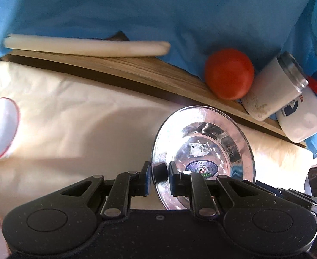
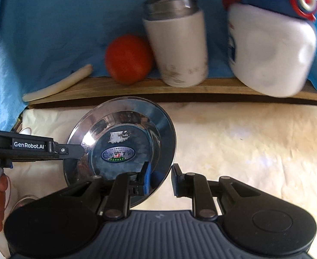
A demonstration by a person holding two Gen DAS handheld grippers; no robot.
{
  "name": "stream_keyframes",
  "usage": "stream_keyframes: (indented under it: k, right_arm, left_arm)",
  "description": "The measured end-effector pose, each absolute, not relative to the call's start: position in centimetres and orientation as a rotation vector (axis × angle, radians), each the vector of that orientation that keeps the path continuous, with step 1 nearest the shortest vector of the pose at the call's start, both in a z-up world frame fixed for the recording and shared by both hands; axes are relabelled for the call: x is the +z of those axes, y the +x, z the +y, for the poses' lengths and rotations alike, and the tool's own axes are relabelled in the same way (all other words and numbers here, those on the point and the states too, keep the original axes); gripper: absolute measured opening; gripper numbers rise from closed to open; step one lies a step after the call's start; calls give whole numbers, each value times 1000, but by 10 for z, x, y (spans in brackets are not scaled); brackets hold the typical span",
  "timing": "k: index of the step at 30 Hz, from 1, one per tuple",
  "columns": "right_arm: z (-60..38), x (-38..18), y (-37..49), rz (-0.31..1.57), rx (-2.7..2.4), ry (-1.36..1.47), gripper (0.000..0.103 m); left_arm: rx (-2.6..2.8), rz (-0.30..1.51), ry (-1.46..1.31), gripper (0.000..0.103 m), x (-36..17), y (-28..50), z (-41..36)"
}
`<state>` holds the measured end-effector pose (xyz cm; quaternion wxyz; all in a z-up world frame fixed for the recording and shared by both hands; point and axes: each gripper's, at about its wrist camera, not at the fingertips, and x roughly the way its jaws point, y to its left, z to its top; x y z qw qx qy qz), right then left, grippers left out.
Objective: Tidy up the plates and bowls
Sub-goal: 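Lift the small steel dish with both grippers and lower it onto the stacked plates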
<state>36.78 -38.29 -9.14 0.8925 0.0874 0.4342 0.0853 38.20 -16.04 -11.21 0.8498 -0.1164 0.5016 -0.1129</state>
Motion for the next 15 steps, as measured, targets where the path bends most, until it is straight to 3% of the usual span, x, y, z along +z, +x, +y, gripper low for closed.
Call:
stream_keyframes:
  k: [15]
  right_arm:
    - [-360,-77,327,863,297,90,23]
  left_arm:
    - [-172,999,-284,17,-87,322,-117]
